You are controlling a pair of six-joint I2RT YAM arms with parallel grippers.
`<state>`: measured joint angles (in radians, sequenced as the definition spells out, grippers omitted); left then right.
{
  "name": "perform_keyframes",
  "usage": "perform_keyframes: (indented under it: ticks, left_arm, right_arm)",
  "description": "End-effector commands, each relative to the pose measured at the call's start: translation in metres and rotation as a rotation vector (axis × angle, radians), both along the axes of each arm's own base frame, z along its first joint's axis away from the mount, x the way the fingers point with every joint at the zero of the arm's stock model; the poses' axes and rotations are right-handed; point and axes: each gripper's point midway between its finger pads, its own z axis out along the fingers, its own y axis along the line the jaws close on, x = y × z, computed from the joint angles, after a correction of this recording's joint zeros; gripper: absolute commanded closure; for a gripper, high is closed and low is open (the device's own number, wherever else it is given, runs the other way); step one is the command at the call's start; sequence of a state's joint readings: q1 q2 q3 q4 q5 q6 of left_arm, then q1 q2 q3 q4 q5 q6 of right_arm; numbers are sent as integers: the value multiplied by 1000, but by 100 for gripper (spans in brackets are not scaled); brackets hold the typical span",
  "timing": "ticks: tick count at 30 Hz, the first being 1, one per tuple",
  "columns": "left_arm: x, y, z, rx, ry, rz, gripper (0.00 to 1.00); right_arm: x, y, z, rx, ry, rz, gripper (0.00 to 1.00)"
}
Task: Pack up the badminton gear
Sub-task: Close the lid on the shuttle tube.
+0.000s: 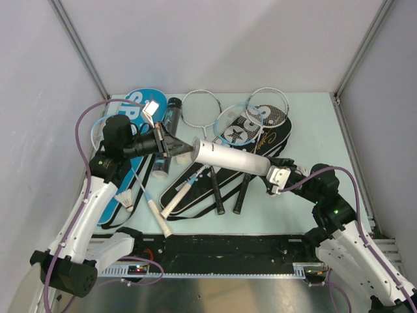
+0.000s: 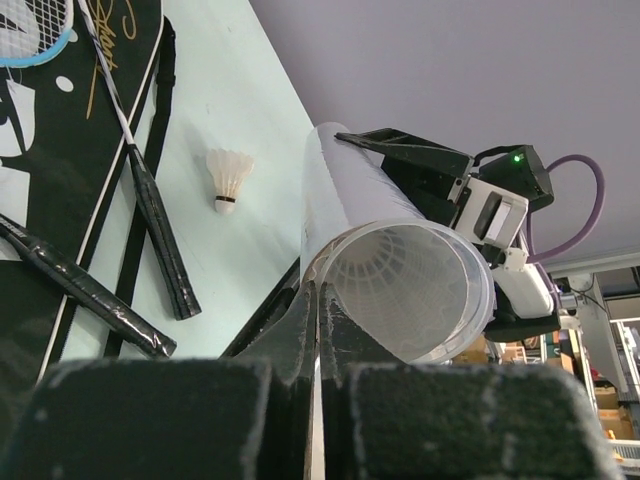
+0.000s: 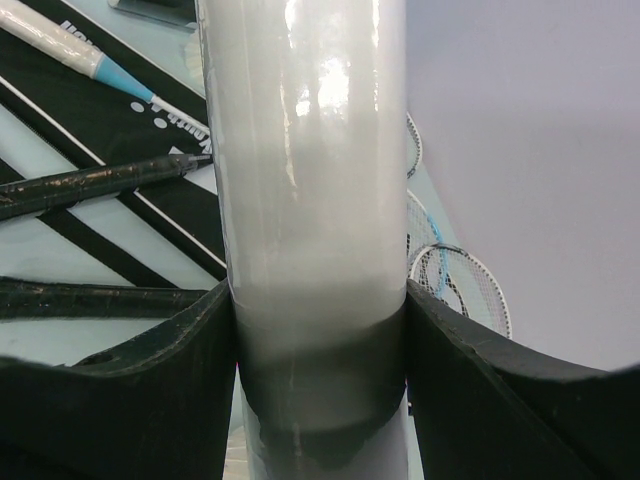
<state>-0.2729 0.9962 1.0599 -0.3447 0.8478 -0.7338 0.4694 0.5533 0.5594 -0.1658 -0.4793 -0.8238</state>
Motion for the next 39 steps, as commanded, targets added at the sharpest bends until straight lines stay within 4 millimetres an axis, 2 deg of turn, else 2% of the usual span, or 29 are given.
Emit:
perform_keyframes:
  ticks: [1,13,17,25,34,39]
  left_arm:
    - [8,0,-6,27,-45,10,100]
    - [6,-5,-10,29,-43,-57,100]
    - [7,-5,-15,43,-42,-59,100]
    - [16,1,-28,118,-34,-14,100]
    - [19,3,-18,131,-54,0,100]
    - [20,2,-20,133,-50,-6,100]
  right_arm:
    - [-6,5,57,79,-161,42,61]
    - [-7,-3,63,79,-194,4,61]
    - [-7,-5,66,81,-210,-10,61]
    - [-9,-6,61,51,-211,-14,61]
    - [-13,-5,61,44,-216,-7,61]
    - [-13,-4,60,44,-209,2,62]
